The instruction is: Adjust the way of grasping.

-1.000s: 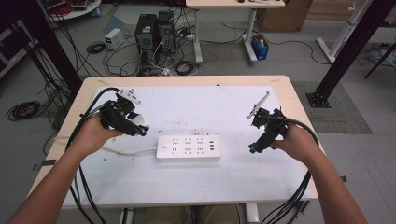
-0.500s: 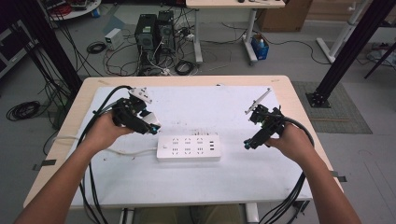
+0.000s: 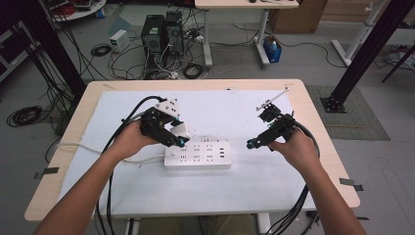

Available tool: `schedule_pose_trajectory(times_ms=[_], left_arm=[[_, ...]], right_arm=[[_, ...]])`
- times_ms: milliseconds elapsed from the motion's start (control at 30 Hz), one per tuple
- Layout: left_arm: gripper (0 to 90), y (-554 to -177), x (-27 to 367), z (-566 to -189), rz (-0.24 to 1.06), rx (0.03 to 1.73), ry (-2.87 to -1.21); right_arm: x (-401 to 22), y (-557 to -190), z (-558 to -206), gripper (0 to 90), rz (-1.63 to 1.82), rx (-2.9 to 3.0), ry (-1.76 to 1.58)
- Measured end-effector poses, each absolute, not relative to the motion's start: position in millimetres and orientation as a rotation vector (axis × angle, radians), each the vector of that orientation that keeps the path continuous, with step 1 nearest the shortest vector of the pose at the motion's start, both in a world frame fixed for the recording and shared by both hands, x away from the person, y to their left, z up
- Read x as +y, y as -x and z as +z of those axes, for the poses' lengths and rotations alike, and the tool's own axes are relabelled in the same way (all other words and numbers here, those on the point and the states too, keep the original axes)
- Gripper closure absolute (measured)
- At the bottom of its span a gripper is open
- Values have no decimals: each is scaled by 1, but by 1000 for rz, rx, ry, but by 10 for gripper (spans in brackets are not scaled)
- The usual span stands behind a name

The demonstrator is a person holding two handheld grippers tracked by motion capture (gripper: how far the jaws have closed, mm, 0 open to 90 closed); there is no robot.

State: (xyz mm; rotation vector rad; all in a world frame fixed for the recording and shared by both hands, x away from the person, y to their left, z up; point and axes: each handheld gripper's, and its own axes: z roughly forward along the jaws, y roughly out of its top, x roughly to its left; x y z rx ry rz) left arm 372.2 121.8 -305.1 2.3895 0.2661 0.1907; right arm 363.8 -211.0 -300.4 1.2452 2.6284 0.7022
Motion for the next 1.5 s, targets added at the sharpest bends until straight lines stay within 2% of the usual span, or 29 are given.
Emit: schedule_pose_trajectory(times_ms=[300,733,1167,1333,1400,1500], left_arm=[[426,-366,102,-314,175,169,-2359],[426,-366,77,-324,140,116,-2270],[426,-370,69,-326,121,110,-2276],[426,-370,66,-324,121,106,-2271],[426,-369,66,-324,121,107,-2270],[426,-370,65,-324,128,97,-2279]], right_arm=[[-193,-363,-300,16,923,2684,-1466],[-176,-370,-308,40,1224,2720,-1671],[-159,-378,-312,59,1296,2732,-1813],[-153,-383,-317,86,1324,2729,-1857],[-153,-384,-318,206,1354,2726,-1861],[-154,-386,-319,206,1421,2703,-1888]])
